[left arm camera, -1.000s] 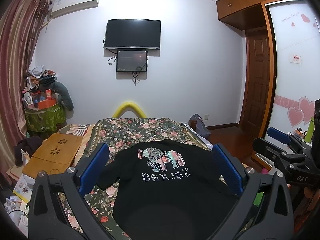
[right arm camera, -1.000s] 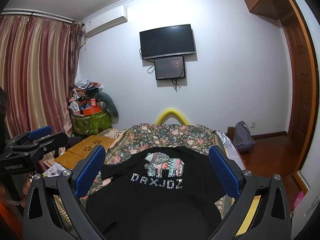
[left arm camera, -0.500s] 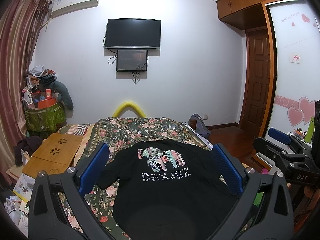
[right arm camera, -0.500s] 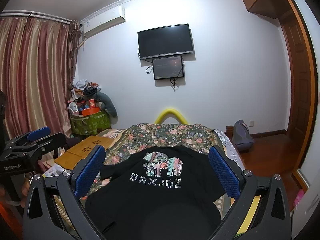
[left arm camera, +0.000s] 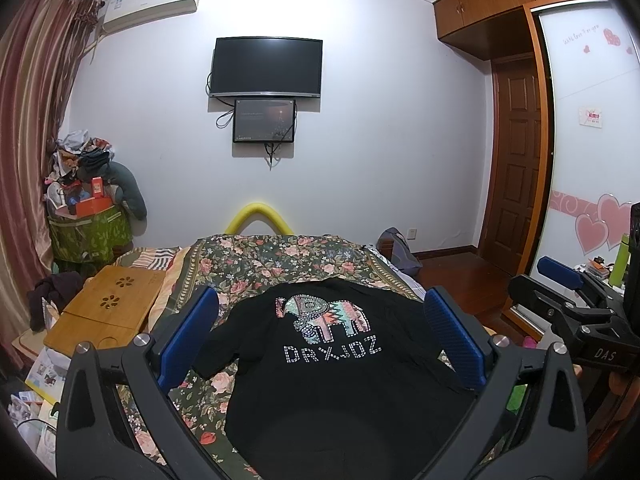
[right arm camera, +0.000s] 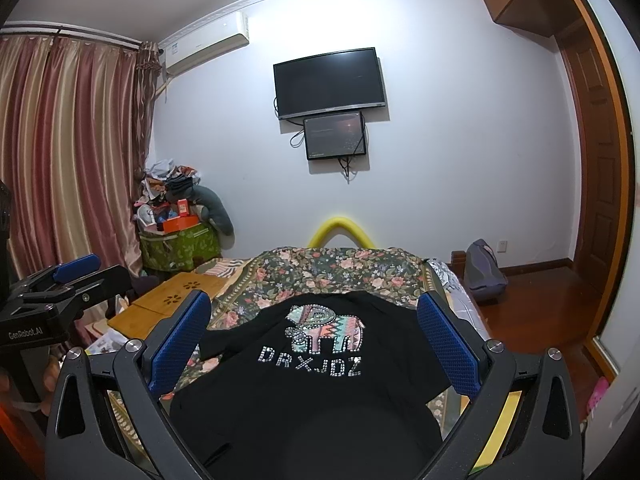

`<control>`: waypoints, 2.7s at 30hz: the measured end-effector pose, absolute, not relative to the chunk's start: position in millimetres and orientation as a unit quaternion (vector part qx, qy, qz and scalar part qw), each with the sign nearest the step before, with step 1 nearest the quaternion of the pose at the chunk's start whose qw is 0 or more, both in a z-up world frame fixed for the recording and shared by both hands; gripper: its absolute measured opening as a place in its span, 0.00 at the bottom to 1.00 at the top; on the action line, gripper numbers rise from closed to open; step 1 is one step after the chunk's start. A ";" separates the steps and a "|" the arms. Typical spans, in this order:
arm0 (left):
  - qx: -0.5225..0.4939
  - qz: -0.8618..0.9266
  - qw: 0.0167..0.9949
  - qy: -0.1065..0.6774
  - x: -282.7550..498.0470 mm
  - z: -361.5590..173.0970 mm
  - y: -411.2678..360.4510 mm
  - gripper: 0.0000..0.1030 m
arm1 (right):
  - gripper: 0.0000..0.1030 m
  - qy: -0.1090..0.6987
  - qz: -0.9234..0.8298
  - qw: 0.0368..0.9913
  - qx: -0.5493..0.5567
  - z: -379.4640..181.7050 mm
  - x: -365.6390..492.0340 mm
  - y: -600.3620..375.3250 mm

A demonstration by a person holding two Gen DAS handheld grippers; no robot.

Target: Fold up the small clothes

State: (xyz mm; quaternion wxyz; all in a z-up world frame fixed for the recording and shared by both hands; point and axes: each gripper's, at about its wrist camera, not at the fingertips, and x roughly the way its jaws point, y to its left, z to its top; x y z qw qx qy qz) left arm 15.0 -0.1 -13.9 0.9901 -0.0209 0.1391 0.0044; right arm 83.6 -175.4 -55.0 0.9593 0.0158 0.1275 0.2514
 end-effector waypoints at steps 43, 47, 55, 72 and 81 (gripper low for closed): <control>-0.031 0.118 0.948 0.295 204.0 -92.7 155.9 1.00 | 0.99 0.232 0.181 0.955 -0.034 -113.5 236.0 -185.7; -0.050 0.148 0.921 0.358 244.9 -136.7 204.3 1.00 | 0.99 0.255 0.175 0.950 -0.032 -124.8 260.9 -193.2; -0.127 0.175 0.862 0.459 285.1 -223.9 276.4 0.75 | 0.89 0.308 0.151 0.938 -0.052 -159.8 303.1 -205.8; -0.155 0.183 0.827 0.509 332.0 -277.6 295.7 0.04 | 0.85 0.369 0.168 0.913 -0.042 -193.4 341.9 -208.0; -0.110 0.181 0.879 0.427 347.2 -159.7 289.6 0.04 | 0.85 0.364 0.214 0.905 -0.049 -184.5 344.5 -183.6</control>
